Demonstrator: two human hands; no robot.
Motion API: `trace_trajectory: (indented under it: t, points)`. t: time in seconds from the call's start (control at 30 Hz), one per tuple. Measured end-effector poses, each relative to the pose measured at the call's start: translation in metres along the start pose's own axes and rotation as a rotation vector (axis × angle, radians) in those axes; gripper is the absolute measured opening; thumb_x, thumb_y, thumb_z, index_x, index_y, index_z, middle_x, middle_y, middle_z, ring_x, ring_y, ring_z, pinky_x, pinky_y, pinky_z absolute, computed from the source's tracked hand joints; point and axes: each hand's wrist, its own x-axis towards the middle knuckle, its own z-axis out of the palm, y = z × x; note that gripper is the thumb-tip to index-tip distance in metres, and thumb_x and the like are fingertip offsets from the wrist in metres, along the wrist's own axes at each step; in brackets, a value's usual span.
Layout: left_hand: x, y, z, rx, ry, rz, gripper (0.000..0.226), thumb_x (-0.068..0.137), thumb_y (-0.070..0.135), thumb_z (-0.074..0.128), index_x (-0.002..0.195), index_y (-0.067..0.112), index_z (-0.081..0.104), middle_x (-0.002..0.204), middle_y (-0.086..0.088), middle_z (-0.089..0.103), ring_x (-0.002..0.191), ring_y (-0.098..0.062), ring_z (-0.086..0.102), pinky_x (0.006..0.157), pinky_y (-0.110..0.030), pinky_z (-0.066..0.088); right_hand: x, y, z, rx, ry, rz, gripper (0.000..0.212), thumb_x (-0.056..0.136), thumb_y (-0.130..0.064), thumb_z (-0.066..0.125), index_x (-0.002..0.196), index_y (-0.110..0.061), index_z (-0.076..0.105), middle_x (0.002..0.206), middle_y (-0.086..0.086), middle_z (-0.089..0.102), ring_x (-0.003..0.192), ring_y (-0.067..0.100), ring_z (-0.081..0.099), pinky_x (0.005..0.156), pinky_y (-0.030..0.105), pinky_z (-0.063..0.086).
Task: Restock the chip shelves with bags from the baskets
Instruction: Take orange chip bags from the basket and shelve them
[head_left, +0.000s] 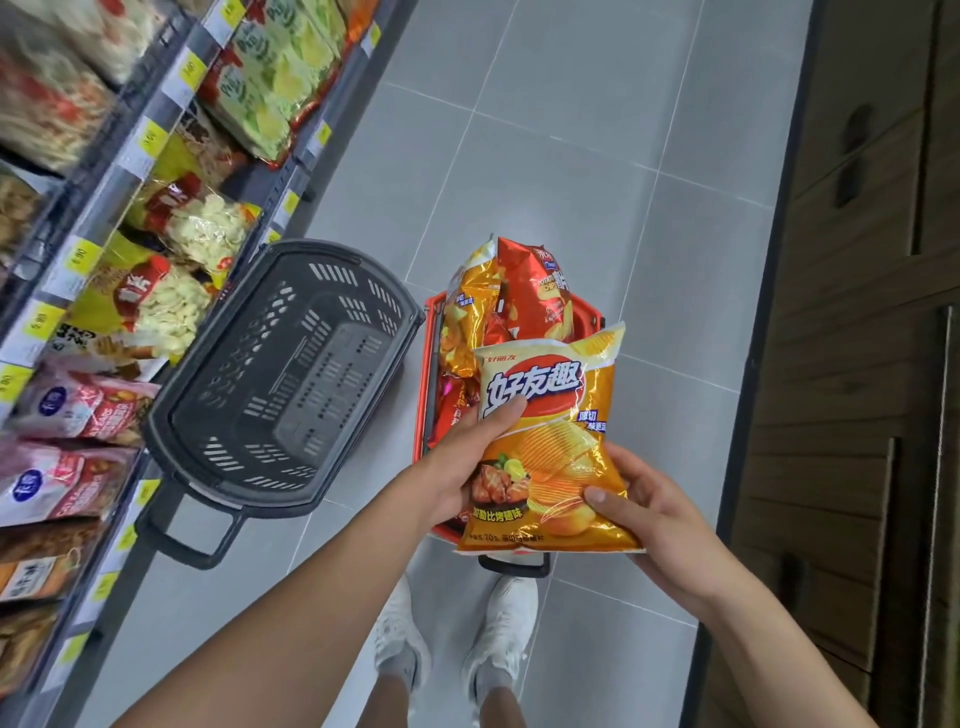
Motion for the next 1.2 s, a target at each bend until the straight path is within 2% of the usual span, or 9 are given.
trace_trajectory:
  t: [0.1, 0.33, 0.5, 0.63, 0.73, 0.9, 1.0, 1.1, 1.2]
  points:
    - [-0.006, -0.001, -0.004, -0.071, 0.001, -0.038, 0.064, 0.080, 0.056, 0.073, 0.136, 0.026, 0.060, 0.121, -0.007, 0.077, 0.109, -0.029, 0.075, 0.093, -0.046, 0.061, 0.003, -0.001, 0.004, 0.023, -0.026, 0.003, 0.052, 0.088, -0.013, 0.068, 0.137, -0.024, 0.054, 0.122, -0.001, 0.074, 0.109, 0.028, 0.073, 0.085, 0.035, 0.063]
    - [-0.007, -0.006, -0.021, -0.164, 0.022, -0.093, 0.064, 0.073, 0.059, 0.072, 0.125, 0.021, 0.068, 0.119, -0.012, 0.077, 0.108, -0.033, 0.075, 0.099, -0.052, 0.056, 0.012, -0.003, 0.015, 0.037, -0.063, 0.010, 0.043, 0.092, -0.003, 0.063, 0.128, -0.026, 0.057, 0.110, -0.007, 0.077, 0.103, 0.023, 0.075, 0.074, 0.027, 0.062]
    - [-0.008, -0.006, -0.035, -0.195, 0.046, -0.081, 0.061, 0.073, 0.059, 0.072, 0.121, 0.020, 0.071, 0.118, -0.013, 0.077, 0.107, -0.035, 0.074, 0.104, -0.055, 0.053, 0.023, -0.001, 0.024, 0.021, -0.091, 0.010, 0.058, 0.082, -0.013, 0.071, 0.136, -0.025, 0.054, 0.117, -0.005, 0.076, 0.109, 0.025, 0.073, 0.082, 0.031, 0.062]
    - [-0.005, -0.004, -0.046, -0.207, 0.083, -0.033, 0.061, 0.078, 0.056, 0.074, 0.126, 0.018, 0.070, 0.121, -0.015, 0.076, 0.113, -0.038, 0.072, 0.108, -0.057, 0.051, 0.033, 0.003, 0.031, 0.015, -0.112, 0.008, 0.063, 0.086, -0.013, 0.070, 0.145, -0.025, 0.050, 0.129, 0.002, 0.071, 0.116, 0.030, 0.070, 0.094, 0.039, 0.060]
    - [-0.002, -0.003, -0.057, -0.189, 0.129, 0.026, 0.061, 0.081, 0.054, 0.074, 0.130, 0.018, 0.068, 0.122, -0.015, 0.075, 0.114, -0.038, 0.072, 0.108, -0.059, 0.051, 0.044, 0.003, 0.036, 0.012, -0.127, 0.018, 0.061, 0.088, -0.011, 0.068, 0.145, -0.023, 0.049, 0.130, 0.006, 0.071, 0.117, 0.031, 0.069, 0.094, 0.039, 0.060]
    - [-0.004, 0.005, -0.074, -0.153, 0.196, 0.129, 0.053, 0.086, 0.048, 0.072, 0.131, 0.021, 0.065, 0.117, -0.012, 0.078, 0.106, -0.033, 0.076, 0.096, -0.051, 0.059, 0.066, 0.004, 0.045, -0.036, -0.155, 0.056, 0.063, 0.090, -0.014, 0.068, 0.148, -0.023, 0.046, 0.133, 0.007, 0.069, 0.119, 0.032, 0.068, 0.101, 0.047, 0.055]
    - [-0.004, 0.007, -0.088, -0.157, 0.235, 0.153, 0.045, 0.092, 0.042, 0.071, 0.131, 0.020, 0.065, 0.116, -0.012, 0.078, 0.105, -0.034, 0.076, 0.096, -0.053, 0.059, 0.083, 0.002, 0.054, -0.040, -0.171, 0.092, 0.057, 0.087, -0.014, 0.070, 0.140, -0.024, 0.052, 0.129, 0.007, 0.071, 0.117, 0.031, 0.069, 0.098, 0.043, 0.057]
    - [-0.003, 0.009, -0.111, -0.219, 0.320, 0.168, 0.046, 0.092, 0.040, 0.073, 0.132, 0.018, 0.065, 0.117, -0.014, 0.077, 0.106, -0.036, 0.075, 0.097, -0.056, 0.058, 0.110, -0.006, 0.064, -0.170, -0.114, 0.106, 0.044, 0.090, -0.020, 0.076, 0.131, -0.025, 0.062, 0.124, 0.005, 0.073, 0.115, 0.028, 0.069, 0.098, 0.043, 0.057]
    - [-0.006, 0.014, -0.137, -0.228, 0.386, 0.187, 0.050, 0.090, 0.040, 0.076, 0.132, 0.017, 0.064, 0.116, -0.014, 0.078, 0.105, -0.036, 0.076, 0.098, -0.058, 0.057, 0.146, -0.021, 0.072, -0.260, 0.070, 0.054, 0.030, 0.094, -0.022, 0.073, 0.123, -0.024, 0.066, 0.122, 0.004, 0.071, 0.107, 0.020, 0.071, 0.079, 0.031, 0.061]
